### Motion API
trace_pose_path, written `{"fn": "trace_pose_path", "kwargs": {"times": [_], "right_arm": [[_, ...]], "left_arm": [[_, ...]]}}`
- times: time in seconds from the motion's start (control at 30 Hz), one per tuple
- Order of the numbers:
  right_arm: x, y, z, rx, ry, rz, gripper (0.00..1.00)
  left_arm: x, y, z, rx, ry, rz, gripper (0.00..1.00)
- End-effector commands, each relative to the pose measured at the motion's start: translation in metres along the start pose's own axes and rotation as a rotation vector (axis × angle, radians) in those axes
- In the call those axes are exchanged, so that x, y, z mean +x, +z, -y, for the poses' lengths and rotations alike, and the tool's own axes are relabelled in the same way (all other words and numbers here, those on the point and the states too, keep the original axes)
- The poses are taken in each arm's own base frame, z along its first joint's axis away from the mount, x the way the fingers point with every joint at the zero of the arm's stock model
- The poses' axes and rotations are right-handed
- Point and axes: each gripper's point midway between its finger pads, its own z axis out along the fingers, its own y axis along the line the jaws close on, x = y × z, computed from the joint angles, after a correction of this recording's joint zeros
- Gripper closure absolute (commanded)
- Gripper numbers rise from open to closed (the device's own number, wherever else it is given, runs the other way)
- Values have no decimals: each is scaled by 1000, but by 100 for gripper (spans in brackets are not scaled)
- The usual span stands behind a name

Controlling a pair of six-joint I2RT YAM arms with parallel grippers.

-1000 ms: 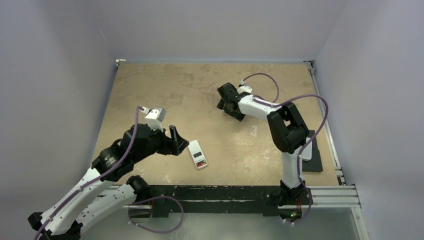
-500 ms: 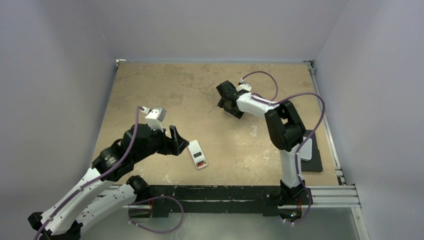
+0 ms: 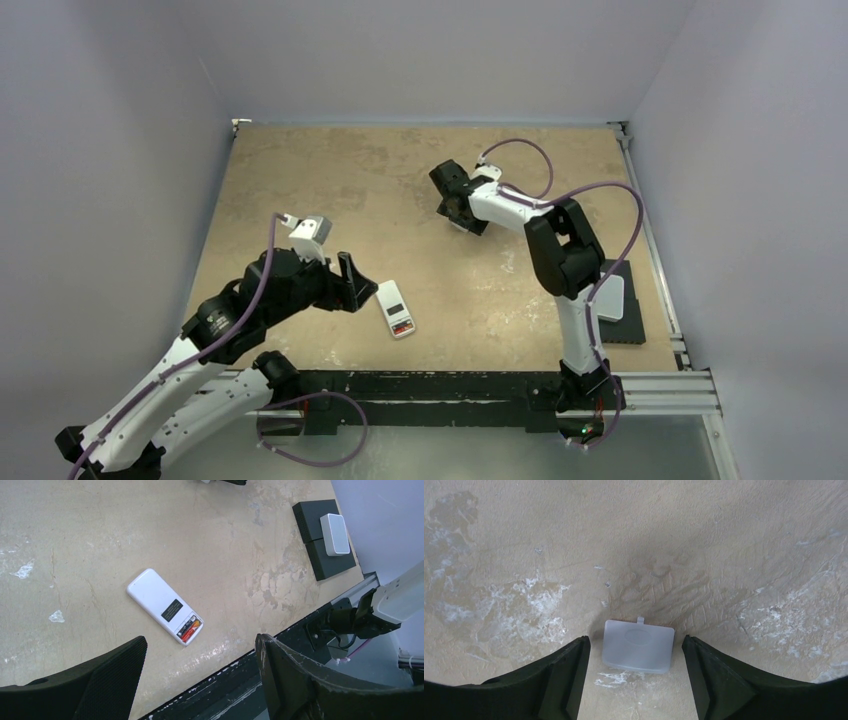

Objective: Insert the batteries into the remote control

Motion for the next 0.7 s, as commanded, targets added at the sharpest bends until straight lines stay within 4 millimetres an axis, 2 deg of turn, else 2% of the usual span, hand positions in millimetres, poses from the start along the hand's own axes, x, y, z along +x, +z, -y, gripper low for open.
{"fn": "trace_pose_path", "kwargs": {"times": [0.0,0.67], "right_arm": [[8,12,14,72,-38,-5,24],[32,6,-1,44,-63,-45,32]], "left_arm": [[-7,-2,8,44,21,31,20],[-8,-8,11,69,27,45,19]]}}
